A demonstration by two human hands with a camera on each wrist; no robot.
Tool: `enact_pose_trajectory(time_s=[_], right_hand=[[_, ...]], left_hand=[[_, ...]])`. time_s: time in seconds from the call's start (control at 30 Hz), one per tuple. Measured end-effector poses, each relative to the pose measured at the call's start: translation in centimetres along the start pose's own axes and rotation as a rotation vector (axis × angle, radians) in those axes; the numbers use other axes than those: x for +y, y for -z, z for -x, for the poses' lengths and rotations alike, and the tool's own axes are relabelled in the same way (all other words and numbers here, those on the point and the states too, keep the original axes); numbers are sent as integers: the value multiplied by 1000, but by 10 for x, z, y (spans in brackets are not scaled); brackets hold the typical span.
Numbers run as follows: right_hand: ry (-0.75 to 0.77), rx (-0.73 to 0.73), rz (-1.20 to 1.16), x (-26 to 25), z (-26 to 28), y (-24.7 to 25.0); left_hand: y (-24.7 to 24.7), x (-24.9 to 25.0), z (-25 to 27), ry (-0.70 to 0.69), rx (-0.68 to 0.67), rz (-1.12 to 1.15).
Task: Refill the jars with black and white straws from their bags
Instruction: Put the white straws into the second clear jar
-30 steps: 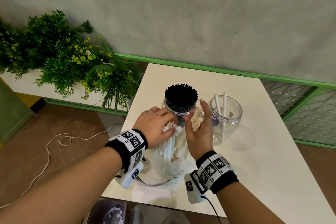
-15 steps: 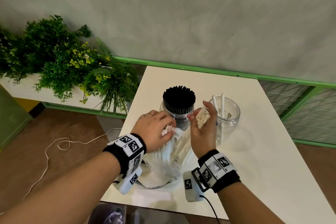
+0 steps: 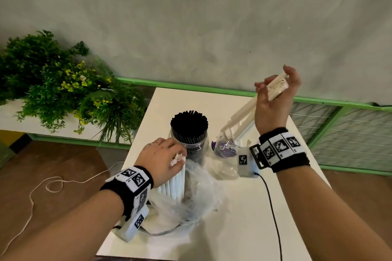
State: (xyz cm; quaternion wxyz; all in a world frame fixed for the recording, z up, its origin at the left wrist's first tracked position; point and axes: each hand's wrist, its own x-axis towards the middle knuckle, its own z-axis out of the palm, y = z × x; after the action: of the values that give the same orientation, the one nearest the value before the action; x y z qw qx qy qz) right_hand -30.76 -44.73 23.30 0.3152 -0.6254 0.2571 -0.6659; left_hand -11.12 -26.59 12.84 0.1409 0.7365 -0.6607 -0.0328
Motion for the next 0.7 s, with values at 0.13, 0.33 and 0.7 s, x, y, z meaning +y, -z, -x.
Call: enact_pose_trajectory(time_s=[0.13, 0.33, 0.7], right_hand=[[-43, -30, 89, 26, -8, 6], [-244, -163, 236, 77, 14, 8], [-368, -337, 358, 113, 73, 9]], left_hand=[[1, 2, 1, 26, -16, -5], [-1, 2, 0, 49, -3, 2], [-1, 2, 1, 40, -20, -5]])
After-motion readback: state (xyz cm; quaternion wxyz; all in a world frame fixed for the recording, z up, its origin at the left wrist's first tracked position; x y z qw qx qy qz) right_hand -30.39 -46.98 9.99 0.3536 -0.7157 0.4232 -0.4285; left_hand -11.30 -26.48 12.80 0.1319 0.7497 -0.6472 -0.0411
